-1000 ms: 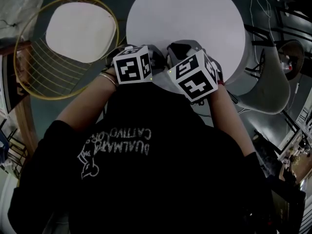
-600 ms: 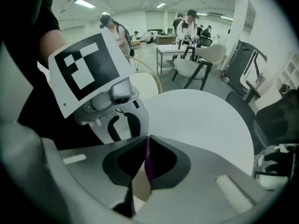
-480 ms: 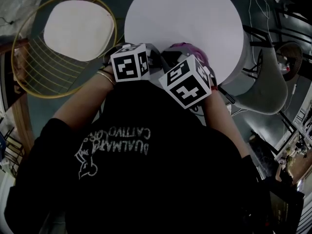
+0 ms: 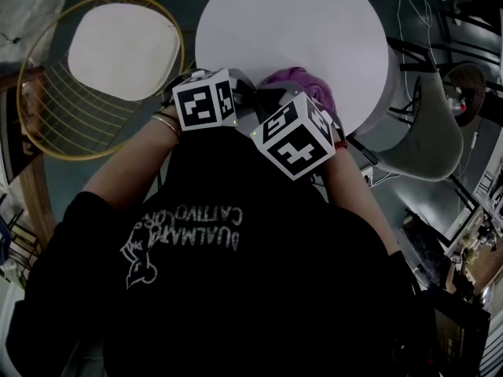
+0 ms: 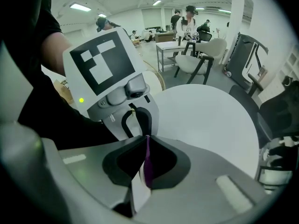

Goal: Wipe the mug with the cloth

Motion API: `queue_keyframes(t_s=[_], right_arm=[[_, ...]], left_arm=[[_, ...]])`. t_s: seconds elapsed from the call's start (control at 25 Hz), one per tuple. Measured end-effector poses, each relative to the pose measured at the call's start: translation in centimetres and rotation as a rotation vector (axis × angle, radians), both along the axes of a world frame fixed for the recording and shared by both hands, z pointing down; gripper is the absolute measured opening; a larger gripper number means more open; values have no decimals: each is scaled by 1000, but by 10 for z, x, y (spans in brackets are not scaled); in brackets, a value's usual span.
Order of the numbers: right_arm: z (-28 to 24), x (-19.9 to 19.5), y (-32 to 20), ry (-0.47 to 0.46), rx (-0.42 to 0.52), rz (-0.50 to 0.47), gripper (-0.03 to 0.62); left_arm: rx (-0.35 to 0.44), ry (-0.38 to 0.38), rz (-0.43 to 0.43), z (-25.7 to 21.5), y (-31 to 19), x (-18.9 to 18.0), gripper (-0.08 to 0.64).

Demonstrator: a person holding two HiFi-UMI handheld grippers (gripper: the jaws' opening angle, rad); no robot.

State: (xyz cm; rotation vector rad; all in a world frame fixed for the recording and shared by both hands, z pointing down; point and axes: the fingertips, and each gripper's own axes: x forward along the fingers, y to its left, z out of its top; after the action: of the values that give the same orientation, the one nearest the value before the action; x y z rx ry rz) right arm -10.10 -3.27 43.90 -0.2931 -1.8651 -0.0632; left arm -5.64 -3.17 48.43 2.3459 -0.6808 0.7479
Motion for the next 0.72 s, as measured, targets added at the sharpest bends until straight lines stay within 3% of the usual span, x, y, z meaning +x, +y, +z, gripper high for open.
queue_keyframes(t_s=[0.72], right_arm=[[1,-4,-5,-22,55,11,26]], left_arm=[[25,-5,5,-4,-4,2,72]])
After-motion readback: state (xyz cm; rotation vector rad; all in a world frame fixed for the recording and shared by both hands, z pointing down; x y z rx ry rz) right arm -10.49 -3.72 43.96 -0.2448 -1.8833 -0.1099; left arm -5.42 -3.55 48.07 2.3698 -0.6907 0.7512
